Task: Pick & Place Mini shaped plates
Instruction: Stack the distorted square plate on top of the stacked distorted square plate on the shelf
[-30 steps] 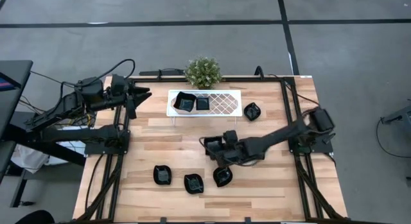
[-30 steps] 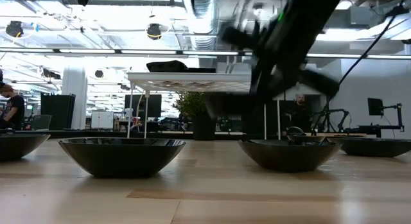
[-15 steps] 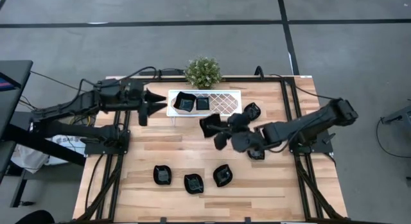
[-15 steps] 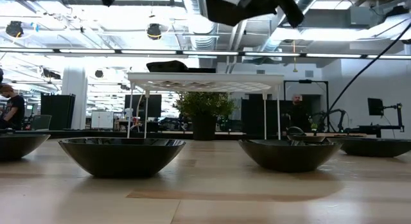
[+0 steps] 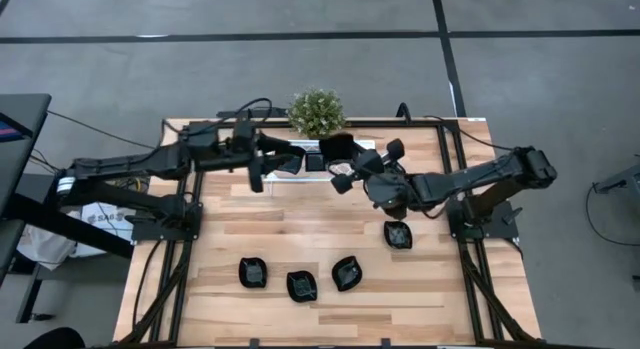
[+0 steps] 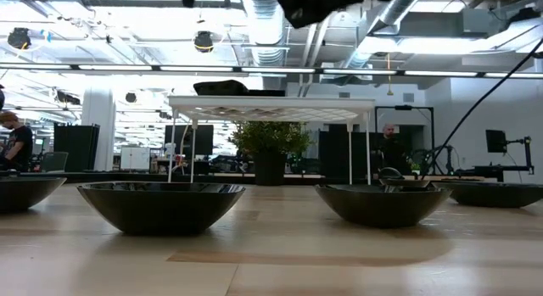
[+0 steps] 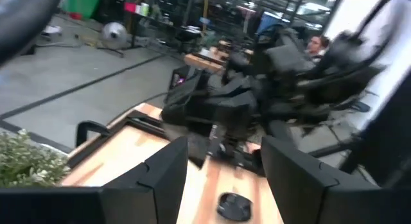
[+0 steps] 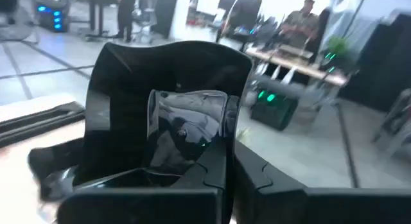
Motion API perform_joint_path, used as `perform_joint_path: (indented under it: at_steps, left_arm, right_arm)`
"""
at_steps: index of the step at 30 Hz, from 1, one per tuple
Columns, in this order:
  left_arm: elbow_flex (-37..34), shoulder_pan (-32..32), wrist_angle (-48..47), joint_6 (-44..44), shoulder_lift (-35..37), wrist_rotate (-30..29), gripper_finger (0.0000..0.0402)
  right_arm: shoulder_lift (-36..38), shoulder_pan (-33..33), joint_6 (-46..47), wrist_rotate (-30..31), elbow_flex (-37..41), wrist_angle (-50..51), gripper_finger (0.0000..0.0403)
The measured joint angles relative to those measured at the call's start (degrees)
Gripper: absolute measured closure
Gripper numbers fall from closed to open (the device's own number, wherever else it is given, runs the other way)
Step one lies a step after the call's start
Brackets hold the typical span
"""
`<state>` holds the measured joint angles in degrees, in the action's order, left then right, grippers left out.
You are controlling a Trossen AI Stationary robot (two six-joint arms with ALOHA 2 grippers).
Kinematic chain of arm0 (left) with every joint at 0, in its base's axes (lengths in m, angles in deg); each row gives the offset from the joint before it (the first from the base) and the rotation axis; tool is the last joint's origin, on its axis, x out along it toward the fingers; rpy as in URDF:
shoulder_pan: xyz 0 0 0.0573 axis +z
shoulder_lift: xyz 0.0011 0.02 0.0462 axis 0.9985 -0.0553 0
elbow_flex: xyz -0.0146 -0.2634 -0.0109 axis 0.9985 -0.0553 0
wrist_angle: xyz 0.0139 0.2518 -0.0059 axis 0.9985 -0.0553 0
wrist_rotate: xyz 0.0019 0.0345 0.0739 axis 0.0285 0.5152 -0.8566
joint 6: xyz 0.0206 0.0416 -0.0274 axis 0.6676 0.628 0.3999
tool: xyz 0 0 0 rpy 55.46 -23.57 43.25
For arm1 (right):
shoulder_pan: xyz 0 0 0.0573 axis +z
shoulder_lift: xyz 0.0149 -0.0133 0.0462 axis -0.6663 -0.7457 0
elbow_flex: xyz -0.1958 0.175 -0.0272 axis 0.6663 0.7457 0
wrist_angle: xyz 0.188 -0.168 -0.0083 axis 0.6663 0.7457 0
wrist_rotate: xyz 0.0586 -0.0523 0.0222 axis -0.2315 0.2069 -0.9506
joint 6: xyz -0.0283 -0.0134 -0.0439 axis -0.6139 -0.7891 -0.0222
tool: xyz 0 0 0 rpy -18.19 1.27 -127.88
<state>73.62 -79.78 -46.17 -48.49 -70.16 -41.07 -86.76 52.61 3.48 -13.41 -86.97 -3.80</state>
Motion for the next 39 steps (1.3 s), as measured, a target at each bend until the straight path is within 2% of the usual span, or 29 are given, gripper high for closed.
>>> perform_joint_path:
  at_steps: [7,13,19,33,39]
  left_arm:
    - [-0.02,0.07,8.15,0.9,-6.57,-4.12,0.0202]
    - [-0.02,0.04,15.48,4.68,-10.27,-4.1,0.0201]
    - [-0.02,0.04,18.73,6.15,-12.64,-4.12,0.0203]
    - [-0.02,0.07,27.09,5.93,-17.68,-8.25,0.0203]
    - [0.0,0.15,27.24,4.7,-17.94,-12.28,0.0203]
  right_arm:
    - [0.05,-0.18,-22.41,4.28,-0.02,-15.1,0.0402]
    - [0.06,-0.72,-31.9,4.17,-0.02,-19.65,0.0402]
    - [0.02,-1.29,-33.92,3.9,-0.02,-21.5,0.0402]
    - [0.03,-1.6,-33.92,1.76,-0.02,-23.74,0.0402]
    - [0.04,-1.59,-33.91,0.6,-0.02,-24.57,0.0402]
